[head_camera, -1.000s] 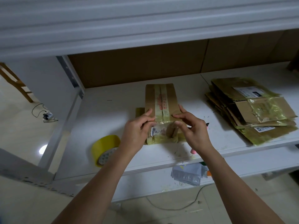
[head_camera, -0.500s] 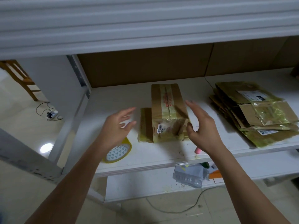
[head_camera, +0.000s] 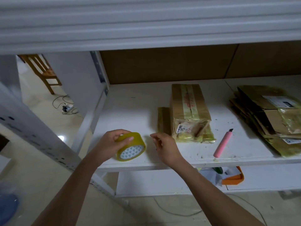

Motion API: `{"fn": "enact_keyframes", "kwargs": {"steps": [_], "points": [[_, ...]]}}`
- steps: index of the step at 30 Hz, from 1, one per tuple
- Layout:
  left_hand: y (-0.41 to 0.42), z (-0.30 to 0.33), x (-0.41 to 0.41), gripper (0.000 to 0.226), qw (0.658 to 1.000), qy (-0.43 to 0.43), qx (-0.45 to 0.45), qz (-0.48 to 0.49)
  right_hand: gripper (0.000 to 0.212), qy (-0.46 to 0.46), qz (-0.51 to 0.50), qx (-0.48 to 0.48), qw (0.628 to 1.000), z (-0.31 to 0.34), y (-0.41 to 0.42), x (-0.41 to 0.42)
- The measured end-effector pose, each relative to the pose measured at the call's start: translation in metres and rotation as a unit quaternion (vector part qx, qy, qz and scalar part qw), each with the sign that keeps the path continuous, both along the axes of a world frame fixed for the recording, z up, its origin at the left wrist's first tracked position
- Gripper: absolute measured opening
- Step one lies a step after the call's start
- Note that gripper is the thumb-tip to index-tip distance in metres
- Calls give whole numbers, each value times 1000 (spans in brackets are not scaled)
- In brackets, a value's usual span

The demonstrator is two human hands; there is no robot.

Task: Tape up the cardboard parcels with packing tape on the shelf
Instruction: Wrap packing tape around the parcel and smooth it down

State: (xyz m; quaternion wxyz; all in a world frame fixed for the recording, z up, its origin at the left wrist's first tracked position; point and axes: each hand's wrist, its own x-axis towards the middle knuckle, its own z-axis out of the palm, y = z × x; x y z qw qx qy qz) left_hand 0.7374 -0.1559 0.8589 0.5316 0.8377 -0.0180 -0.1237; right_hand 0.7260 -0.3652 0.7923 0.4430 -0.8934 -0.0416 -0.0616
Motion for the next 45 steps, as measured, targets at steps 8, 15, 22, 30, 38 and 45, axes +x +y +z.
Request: {"fn": "enact_keyframes", "kwargs": {"steps": [8, 15, 22, 30, 38, 45], "points": [[12, 0, -9, 19, 997, 19, -70, -18, 33, 123, 63, -70, 988, -3, 11, 19], [14, -3, -9, 25, 995, 17, -100, -21, 10, 63, 21, -38, 997, -9, 9, 19], [19, -17, -10, 47, 992, 2, -121, -35, 8, 83, 36, -19, 996, -8, 7, 17], [33, -9, -13, 58, 990, -20, -130, -44, 17, 8, 58, -40, 997, 5, 5, 13], [44, 52, -2, 63, 976, -99, -185, -62, 27, -94, 49, 18, 994, 87, 3, 10], [4, 64, 5, 61, 973, -116, -165, -114, 13, -116, -43, 43, 991, 106, -36, -8]]}}
